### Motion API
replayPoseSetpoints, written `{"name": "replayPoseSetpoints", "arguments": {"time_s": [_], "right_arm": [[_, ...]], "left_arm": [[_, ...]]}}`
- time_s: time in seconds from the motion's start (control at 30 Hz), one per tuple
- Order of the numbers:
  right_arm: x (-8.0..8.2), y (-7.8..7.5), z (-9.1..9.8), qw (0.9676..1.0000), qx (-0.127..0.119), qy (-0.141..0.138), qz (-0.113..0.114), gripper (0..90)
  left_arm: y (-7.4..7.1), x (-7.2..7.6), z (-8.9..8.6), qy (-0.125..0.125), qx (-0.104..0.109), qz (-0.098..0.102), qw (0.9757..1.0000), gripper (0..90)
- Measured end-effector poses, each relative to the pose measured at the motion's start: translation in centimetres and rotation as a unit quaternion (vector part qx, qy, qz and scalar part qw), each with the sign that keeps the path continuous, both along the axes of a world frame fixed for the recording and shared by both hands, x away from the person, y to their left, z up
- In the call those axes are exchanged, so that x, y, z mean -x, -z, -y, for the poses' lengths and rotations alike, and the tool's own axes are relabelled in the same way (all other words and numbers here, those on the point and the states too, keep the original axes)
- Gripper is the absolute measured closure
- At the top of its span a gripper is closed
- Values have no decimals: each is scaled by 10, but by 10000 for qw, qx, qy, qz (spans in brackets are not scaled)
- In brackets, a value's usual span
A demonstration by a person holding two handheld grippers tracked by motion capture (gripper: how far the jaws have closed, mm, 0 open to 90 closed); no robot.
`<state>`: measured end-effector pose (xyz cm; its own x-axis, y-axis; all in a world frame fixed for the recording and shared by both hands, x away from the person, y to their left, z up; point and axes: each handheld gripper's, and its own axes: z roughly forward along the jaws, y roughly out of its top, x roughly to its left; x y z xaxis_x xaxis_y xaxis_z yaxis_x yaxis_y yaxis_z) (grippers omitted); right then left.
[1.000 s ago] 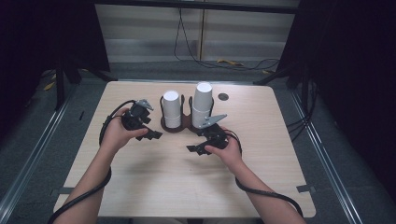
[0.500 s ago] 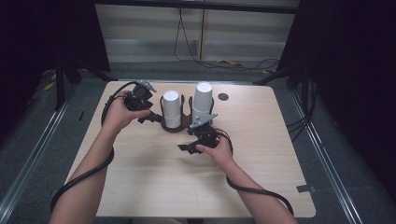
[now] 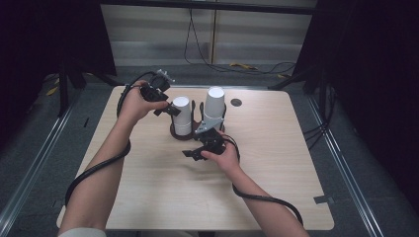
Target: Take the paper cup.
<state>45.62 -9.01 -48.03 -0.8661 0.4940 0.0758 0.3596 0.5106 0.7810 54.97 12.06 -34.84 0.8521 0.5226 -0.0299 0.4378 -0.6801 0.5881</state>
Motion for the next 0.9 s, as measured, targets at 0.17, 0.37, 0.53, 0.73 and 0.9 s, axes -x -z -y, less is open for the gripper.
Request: {"name": "replayPoseSetpoints", "arguments": {"time_s": [0.17, 0.37, 0.53, 0.73, 0.9], "right_arm": [[-3, 2, -5, 10000, -21, -23, -8, 216], [-5, 3, -9, 9999, -149, -62, 5, 211], [-10, 1, -17, 9999, -104, -67, 20, 166], [-15, 2, -24, 9997, -231, 26, 32, 147], [-20, 2, -26, 9995, -256, 162, 38, 134]], "left_arm": [[0, -9, 6, 34, -49, -44, 10000, 168], [8, -16, 15, -23, -106, -52, 9999, 187], [12, -19, 20, -27, -56, -60, 10000, 245], [15, -23, 24, -41, -201, -72, 9998, 271], [14, -23, 26, -53, -218, -82, 9997, 329]]}}
